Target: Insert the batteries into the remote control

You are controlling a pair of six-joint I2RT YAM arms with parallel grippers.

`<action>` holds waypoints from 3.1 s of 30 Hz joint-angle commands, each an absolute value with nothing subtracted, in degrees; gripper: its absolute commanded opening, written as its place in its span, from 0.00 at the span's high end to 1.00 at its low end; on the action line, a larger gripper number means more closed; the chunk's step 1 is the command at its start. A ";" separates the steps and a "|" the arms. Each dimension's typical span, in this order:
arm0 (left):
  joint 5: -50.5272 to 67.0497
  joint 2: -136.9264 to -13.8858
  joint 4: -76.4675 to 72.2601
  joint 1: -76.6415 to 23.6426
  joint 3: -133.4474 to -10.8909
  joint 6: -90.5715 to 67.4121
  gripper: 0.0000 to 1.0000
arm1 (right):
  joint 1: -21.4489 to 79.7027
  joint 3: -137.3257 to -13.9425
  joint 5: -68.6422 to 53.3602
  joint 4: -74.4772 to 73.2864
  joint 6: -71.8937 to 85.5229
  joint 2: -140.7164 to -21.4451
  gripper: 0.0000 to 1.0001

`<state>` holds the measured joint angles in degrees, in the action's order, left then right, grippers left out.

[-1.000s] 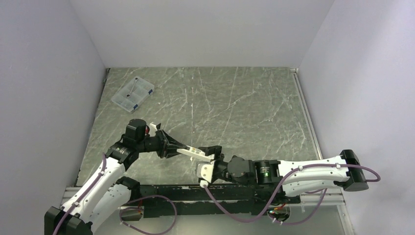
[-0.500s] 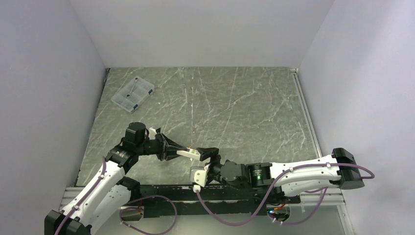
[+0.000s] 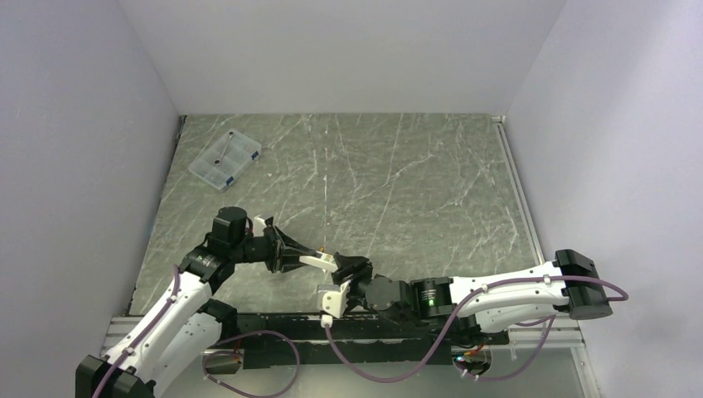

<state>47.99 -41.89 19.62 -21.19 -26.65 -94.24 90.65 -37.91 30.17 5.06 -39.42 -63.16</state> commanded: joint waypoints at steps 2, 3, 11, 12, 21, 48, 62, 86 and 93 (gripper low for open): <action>50.24 -42.36 17.22 -21.12 -27.65 -94.61 1.00 | 91.14 -39.44 32.53 6.33 -39.98 -63.43 0.58; 50.27 -42.36 17.03 -21.16 -27.65 -94.70 1.00 | 91.14 -39.47 32.66 6.45 -40.03 -63.65 0.59; 51.18 -42.28 15.56 -21.15 -27.20 -95.53 1.00 | 91.17 -39.67 33.78 6.85 -40.59 -64.80 0.72; 51.27 -42.28 15.41 -21.17 -27.10 -95.49 1.00 | 91.15 -39.73 33.95 6.86 -40.60 -64.83 0.76; 52.22 -42.93 13.44 -21.17 -26.98 -95.16 0.91 | 91.24 -40.53 34.54 6.23 -41.11 -64.59 1.00; 52.98 -51.75 22.66 -21.10 -37.28 -74.53 0.15 | 90.86 -38.96 43.08 2.02 -35.08 -60.06 1.00; 45.98 -53.82 31.48 -21.09 -45.79 -60.03 0.01 | 83.98 -45.73 34.92 -14.03 -17.35 -58.51 1.00; 45.86 -44.78 21.84 -21.15 -44.04 -47.37 0.01 | 58.32 -46.99 -7.78 -15.52 6.36 -50.09 1.00; 49.51 -47.19 17.19 -21.18 -41.63 -47.28 0.01 | 51.56 -44.19 -19.85 -9.69 14.69 -48.15 1.00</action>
<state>46.57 -46.02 21.34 -21.08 -41.78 -49.15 54.46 -45.41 -10.46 -16.80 8.03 -50.02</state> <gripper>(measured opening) 0.994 0.275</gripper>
